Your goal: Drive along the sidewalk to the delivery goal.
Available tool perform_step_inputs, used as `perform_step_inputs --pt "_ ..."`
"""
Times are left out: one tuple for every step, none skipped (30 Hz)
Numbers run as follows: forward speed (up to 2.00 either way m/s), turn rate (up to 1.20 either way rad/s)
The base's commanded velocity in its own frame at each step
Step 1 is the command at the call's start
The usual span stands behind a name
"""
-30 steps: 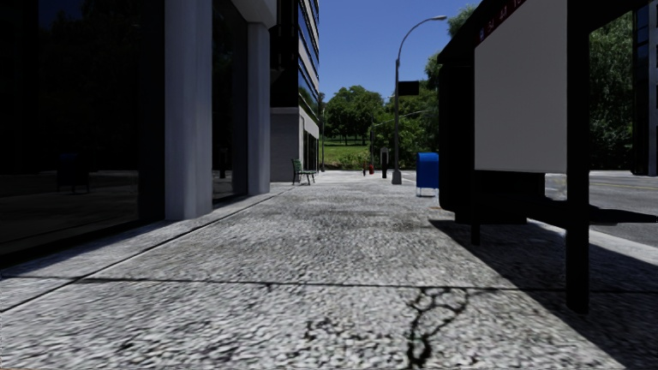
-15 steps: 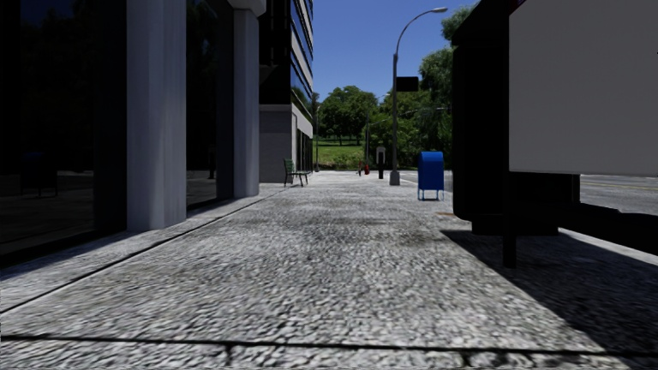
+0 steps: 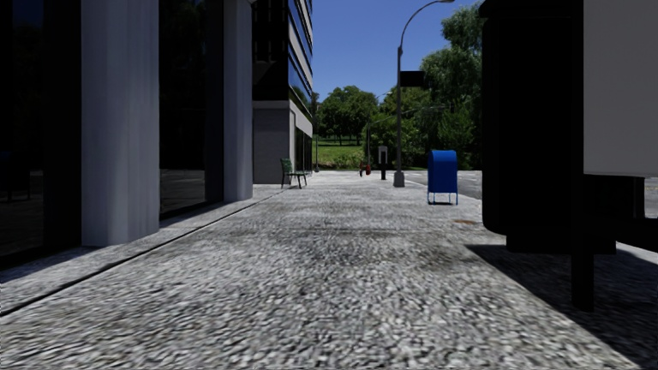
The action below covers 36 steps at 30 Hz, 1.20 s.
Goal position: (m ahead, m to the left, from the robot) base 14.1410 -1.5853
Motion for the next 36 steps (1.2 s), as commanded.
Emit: perform_step_inputs --pt "1.46 0.00" --pt "1.46 0.00" --pt "1.46 0.00" --pt "1.46 0.00" --pt "1.46 0.00" --pt "1.46 0.00" --pt "1.46 0.00" --pt "1.46 0.00" --pt "1.46 0.00" --pt "1.46 -0.41" --pt "1.46 -0.86" --pt "1.46 -0.86" --pt "1.46 -0.98" --pt "1.46 -0.30" --pt "1.46 0.00" --pt "1.46 0.00" --pt "1.46 0.00" --pt "1.46 0.00" --pt "1.46 0.00" --pt "1.46 0.00" --pt "1.46 0.00" --pt "1.46 0.00" --pt "1.46 0.00" --pt "1.46 0.00" --pt "1.46 0.00" --pt "1.46 0.00" --pt "1.46 0.00" --pt "1.46 0.00" --pt "1.46 0.00" --pt "1.46 0.00" --pt "1.46 0.00" --pt "1.46 0.00" --pt "1.46 0.00" --pt "1.46 0.00" --pt "1.46 0.00" --pt "1.46 0.00"
